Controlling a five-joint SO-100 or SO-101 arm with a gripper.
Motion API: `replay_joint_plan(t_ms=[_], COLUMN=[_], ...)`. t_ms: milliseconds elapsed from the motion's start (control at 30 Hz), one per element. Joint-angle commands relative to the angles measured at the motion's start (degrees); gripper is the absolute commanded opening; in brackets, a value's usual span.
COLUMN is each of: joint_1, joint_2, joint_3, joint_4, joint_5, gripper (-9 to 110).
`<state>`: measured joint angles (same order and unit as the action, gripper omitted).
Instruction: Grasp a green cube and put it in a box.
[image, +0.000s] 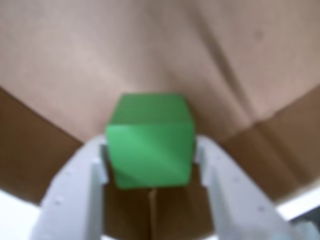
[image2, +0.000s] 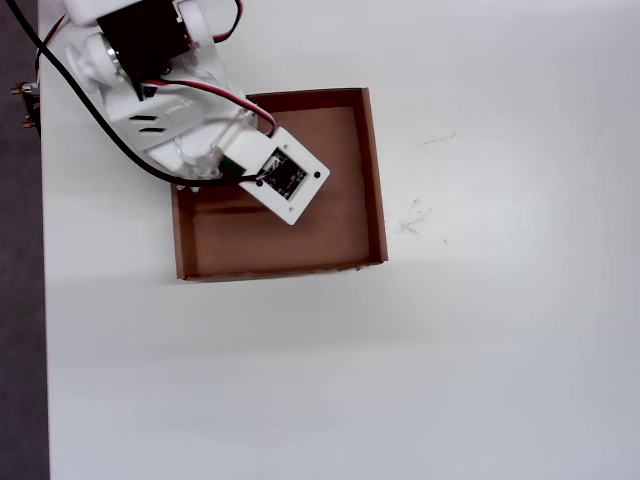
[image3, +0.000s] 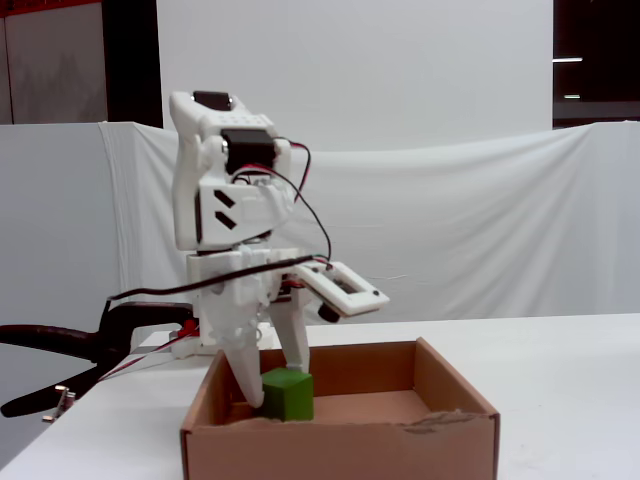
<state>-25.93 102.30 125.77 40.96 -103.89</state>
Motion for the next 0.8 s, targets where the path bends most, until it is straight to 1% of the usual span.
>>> replay_joint_plan(t_ms=[0,100,200,267,300,367,533,667,767], joint_1=[2.3,5.7,12.5,17.6,25.0,28.6,33.0,35.5,35.5], joint_2=[6.2,11.5,17.8,22.9,33.0,40.7,56.6,66.9,72.6], joint_3=[-0.9,-0.6,1.5,4.6,12.8,19.4,31.3,36.2,39.6], joint_4=[1.5,4.3,9.8,11.2,11.8,12.3,16.2,24.7,27.6], joint_5=[1.8,6.7,6.9,6.9,6.9,9.8,20.9,23.3,26.2], gripper=[24,24,24,24,24,24,24,24,24])
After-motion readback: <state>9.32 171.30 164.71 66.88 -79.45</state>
